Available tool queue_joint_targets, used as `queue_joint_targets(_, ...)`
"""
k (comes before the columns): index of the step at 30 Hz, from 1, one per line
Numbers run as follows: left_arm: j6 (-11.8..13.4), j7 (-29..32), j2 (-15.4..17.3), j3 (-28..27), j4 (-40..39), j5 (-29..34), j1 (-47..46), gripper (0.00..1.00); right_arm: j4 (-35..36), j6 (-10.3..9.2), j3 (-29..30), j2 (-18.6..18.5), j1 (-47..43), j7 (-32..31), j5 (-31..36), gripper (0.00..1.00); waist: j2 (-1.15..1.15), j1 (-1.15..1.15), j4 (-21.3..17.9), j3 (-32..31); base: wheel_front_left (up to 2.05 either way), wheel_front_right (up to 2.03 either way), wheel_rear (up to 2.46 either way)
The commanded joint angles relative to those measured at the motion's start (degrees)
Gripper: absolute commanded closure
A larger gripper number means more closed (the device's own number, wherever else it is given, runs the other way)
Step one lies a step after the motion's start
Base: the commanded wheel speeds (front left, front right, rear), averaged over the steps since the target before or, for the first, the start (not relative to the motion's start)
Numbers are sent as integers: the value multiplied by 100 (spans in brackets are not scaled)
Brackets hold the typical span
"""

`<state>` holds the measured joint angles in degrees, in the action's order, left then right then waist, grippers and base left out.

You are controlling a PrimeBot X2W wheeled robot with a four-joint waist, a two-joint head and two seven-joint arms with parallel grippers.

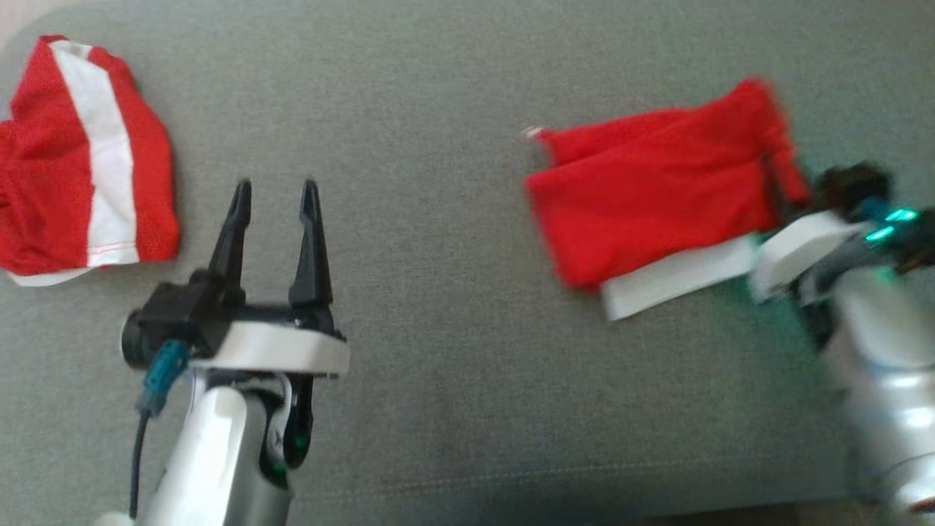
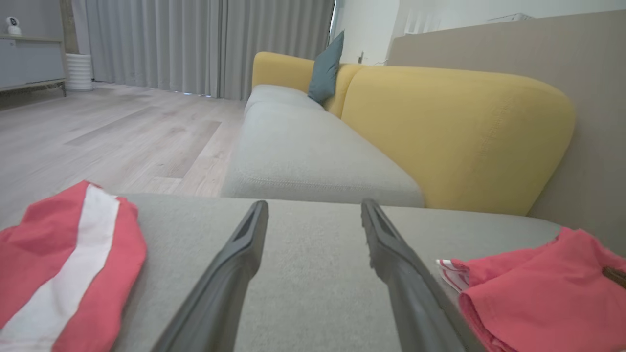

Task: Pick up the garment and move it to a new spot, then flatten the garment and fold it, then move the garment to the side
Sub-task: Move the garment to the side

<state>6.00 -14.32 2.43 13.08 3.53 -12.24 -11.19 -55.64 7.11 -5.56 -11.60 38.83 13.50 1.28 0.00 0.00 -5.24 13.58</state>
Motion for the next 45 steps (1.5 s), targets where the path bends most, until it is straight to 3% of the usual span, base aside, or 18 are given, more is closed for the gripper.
queue_joint_targets(1,-35,-68,44,-136,-274,56,-407,0,304,37,-154,-363,236,-55,103,100,0,0,-106,133,0,0,0)
queue_joint_targets(6,-38,-68,44,-88,-362,28,-700,0,467,37,-199,-1200,409,-177,89,100,0,0,-186,358,0,0,0)
queue_joint_targets(13,-50,-68,44,-27,-388,26,-788,0,539,37,146,-1767,616,-263,123,100,0,0,-172,519,0,0,0)
queue_joint_targets(25,-68,-68,44,-58,-387,6,-785,0,756,37,985,-1937,485,-448,422,100,0,0,-38,682,0,0,0)
queue_joint_targets(35,-72,-68,44,-59,-346,39,-769,0,1002,37,1075,-1888,356,-457,345,100,0,0,-101,707,0,0,0)
queue_joint_targets(36,-71,-68,44,-53,-342,39,-771,0,1027,37,1093,-1869,336,-465,342,82,0,0,-103,702,0,0,0)
queue_joint_targets(37,-71,-68,44,-51,-339,39,-773,0,1052,37,1106,-1846,317,-470,328,51,0,0,-107,697,0,0,0)
queue_joint_targets(38,-72,-68,44,-53,-336,39,-775,0,1081,37,1124,-1820,300,-467,310,0,0,0,-110,689,0,0,0)
queue_joint_targets(45,-68,-68,44,-75,-300,-5,-722,0,1352,37,1096,-1638,284,-449,213,0,0,0,-116,529,0,0,0)
